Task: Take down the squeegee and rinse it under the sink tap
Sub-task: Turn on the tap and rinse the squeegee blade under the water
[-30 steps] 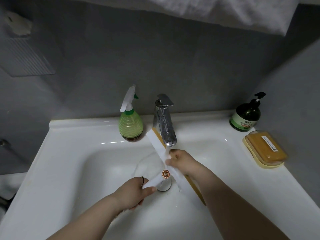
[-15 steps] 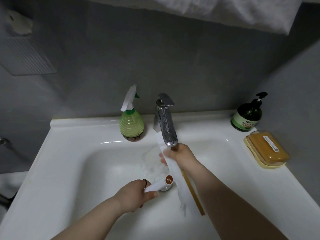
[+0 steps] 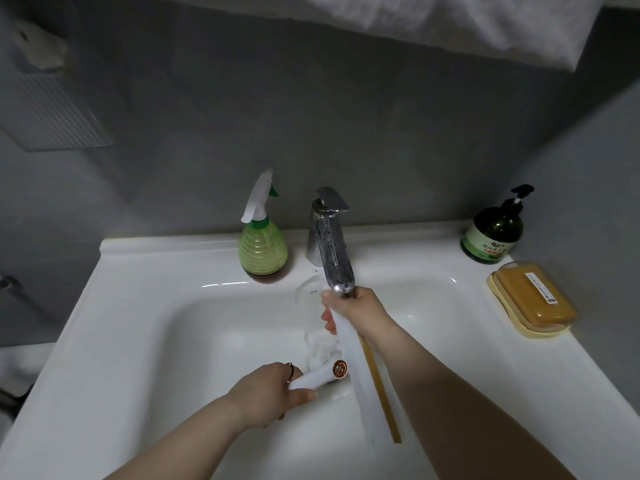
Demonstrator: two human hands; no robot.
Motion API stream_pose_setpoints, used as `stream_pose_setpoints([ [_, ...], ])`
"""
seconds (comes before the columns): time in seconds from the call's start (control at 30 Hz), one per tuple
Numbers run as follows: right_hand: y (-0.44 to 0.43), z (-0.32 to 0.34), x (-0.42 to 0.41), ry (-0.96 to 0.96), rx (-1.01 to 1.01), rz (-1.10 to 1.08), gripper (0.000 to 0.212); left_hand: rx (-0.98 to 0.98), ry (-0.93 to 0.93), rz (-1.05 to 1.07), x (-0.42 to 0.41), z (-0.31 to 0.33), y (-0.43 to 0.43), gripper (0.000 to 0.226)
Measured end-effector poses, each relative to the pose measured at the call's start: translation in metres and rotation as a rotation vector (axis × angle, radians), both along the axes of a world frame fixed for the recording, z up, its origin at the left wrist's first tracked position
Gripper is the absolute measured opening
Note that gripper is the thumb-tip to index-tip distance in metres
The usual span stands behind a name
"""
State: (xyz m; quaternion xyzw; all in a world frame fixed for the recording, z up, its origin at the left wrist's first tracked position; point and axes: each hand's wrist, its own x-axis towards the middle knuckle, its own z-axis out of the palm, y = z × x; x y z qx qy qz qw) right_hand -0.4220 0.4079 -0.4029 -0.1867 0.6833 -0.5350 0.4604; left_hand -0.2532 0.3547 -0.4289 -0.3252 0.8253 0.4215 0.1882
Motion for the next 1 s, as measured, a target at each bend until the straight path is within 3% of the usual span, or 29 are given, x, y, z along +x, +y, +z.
stream_pose_setpoints([
  [0.13, -0.001, 0.002, 0.003, 0.074, 0.072, 0.036, 0.027, -0.019, -0.006, 0.004, 0.0, -0.001, 0.0, 0.022],
  [0.3, -0.001, 0.002, 0.002, 0.071, -0.041, 0.077, 0.005, -0.033, -0.019, -0.001, 0.002, 0.0, -0.003, 0.023],
  [0.5, -0.004, -0.001, 0.005, 0.114, 0.049, 0.042, 0.03, 0.001, -0.017, -0.002, 0.006, -0.003, 0.001, 0.017],
  [0.7, 0.01, -0.024, 0.005, 0.151, 0.165, 0.304, 0.013, 0.157, 0.108, 0.209, 0.014, -0.006, -0.005, 0.031],
  [0.8, 0.013, -0.027, 0.008, 0.16, 0.175, 0.271, 0.011, 0.208, 0.108, 0.237, 0.016, -0.006, -0.009, 0.031],
  [1.0, 0.014, -0.021, 0.01, 0.339, 0.252, 0.328, 0.032, 0.216, 0.106, 0.24, 0.017, -0.006, -0.009, 0.023],
])
